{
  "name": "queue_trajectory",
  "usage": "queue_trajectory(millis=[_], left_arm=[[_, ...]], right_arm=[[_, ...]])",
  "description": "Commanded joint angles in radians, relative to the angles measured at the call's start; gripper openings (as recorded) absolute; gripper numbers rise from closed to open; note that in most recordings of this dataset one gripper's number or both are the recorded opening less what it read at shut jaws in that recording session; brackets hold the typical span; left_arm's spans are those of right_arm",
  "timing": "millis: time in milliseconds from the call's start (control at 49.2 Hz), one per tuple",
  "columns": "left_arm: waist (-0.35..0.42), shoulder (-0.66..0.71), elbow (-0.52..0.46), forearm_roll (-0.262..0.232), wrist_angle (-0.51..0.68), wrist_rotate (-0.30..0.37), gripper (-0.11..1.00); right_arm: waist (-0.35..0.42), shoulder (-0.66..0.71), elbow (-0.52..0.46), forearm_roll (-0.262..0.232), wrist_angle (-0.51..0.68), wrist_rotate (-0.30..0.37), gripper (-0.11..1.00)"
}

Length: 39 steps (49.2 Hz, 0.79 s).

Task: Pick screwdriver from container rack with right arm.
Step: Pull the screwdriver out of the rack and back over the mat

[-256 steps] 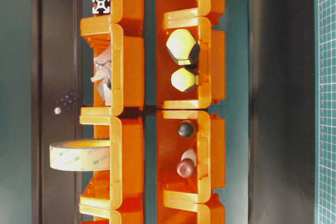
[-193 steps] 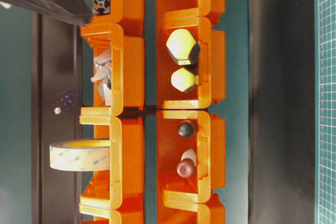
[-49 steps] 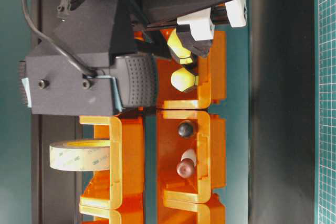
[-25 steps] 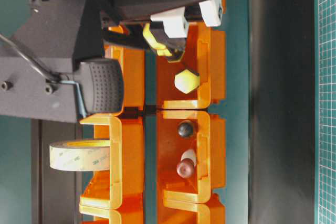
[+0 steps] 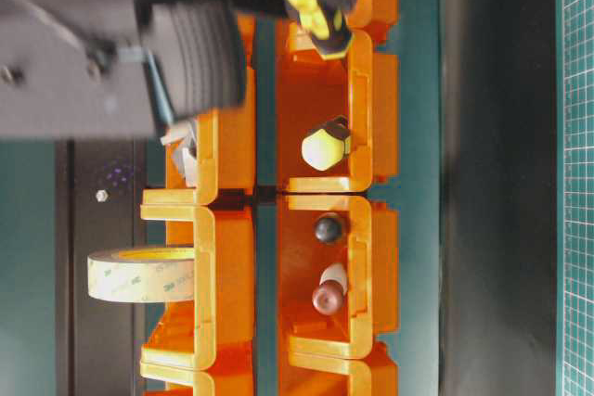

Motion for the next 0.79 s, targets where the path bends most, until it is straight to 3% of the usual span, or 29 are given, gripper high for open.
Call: queue_trajectory(millis=[0, 102, 406, 589, 772], left_arm=[[-0.008, 0.005, -0.021, 0.003, -0.006, -0.002, 0.0], [-0.014, 0.005, -0.021, 0.003, -0.005, -0.002, 0.0], [-0.015, 0.006, -0.021, 0.003, -0.005, -0.003, 0.0], [-0.014, 0.005, -0.023, 0.003, -0.018, -0.003, 0.0], [-0.014, -0.028, -0.032, 0.003, -0.051, -0.002, 0.0]], right_arm=[[0.032, -0.035, -0.034, 0.017, 0.08, 0.003, 0.42], [0.072, -0.034, -0.048, 0.034, 0.123, 0.002, 0.42], [0.238, -0.017, -0.126, 0.025, 0.275, -0.018, 0.42], [0.341, 0.005, -0.213, 0.005, 0.364, -0.101, 0.42], [0.413, 0.095, -0.39, -0.023, 0.36, -0.181, 0.42]])
